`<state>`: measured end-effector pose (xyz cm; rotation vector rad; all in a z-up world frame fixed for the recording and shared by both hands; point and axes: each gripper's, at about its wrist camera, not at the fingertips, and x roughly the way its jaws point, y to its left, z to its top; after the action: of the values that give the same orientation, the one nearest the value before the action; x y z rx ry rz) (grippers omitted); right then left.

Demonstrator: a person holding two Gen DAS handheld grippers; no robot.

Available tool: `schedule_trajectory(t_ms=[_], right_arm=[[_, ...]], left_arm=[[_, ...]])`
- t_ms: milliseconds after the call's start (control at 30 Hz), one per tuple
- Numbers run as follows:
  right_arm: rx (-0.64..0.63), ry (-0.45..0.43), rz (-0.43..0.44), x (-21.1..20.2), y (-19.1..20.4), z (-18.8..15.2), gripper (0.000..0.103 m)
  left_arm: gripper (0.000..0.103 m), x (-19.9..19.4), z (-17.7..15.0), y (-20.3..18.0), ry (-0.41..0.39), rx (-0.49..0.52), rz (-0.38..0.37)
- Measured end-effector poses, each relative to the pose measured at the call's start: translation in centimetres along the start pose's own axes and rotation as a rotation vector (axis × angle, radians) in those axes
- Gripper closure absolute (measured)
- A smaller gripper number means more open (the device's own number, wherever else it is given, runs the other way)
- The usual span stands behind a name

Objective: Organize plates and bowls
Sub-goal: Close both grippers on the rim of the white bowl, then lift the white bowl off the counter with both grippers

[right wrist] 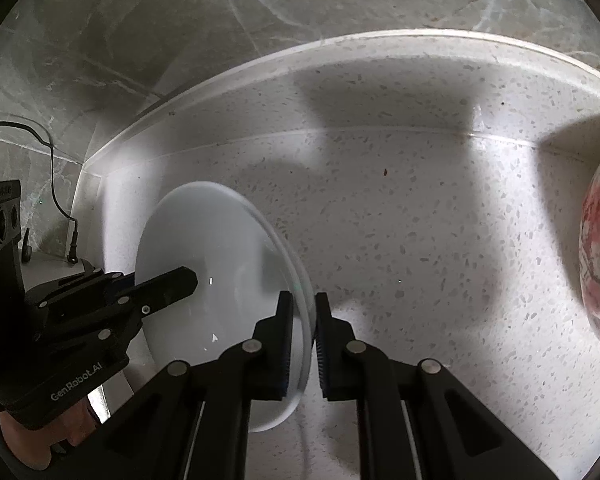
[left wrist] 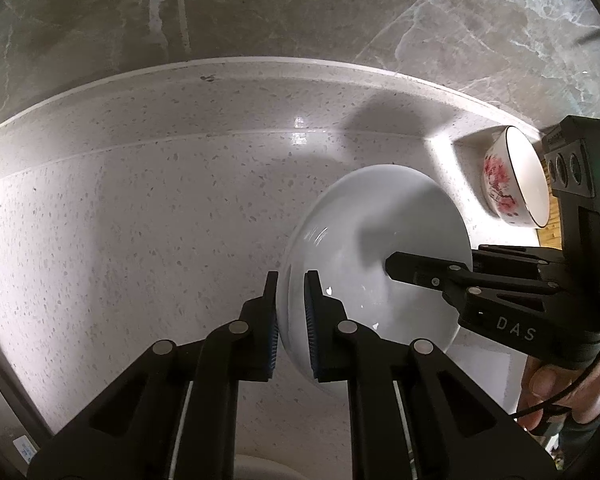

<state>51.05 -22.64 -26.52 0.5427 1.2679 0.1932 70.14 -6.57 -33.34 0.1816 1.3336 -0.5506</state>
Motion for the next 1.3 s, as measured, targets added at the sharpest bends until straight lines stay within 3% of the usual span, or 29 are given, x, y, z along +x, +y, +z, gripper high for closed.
schedule_trajectory(t_ms=[567,867,933,1000,1067,1233,1300], right_arm=[[0.011,0.003,0.017,-0.4,-0.1,0.4,0.092],[0.005,0.020,0.013,-0.1,0.5,0.5,0.090],[0.012,0.020,0.006,0.0,0.4,0.5,0.088],[0.016,0.016,0.009,-0.1,0.4,0.6,0.088],[0.016,0.009,0.007,-0.1,0.3,0.7,0.088],[0.023,0.016,0.011,0.2,0.2,0.6,0.088],[0.024,0.022,0.014,0.3,-0.1,0.7,0.088]], left_arm=[[0.093,0.2,-0.1,0.8,0.014,-0.007,0.021],[0.092,0.7,-0.2,1.4,0.038,-0.059,0.008],[0.088,0.7,-0.2,1.8,0.039,-0.080,0.004],[0.070,0.7,-0.4,2.2,0.040,-0.095,0.012],[0.066,0.5,-0.5,2.2,0.038,-0.091,0.016],[0.067,0.4,-0.3,1.8,0.024,-0.084,0.018],[0.081,0.6,-0.2,1.7,0.028,-0.074,0.021]])
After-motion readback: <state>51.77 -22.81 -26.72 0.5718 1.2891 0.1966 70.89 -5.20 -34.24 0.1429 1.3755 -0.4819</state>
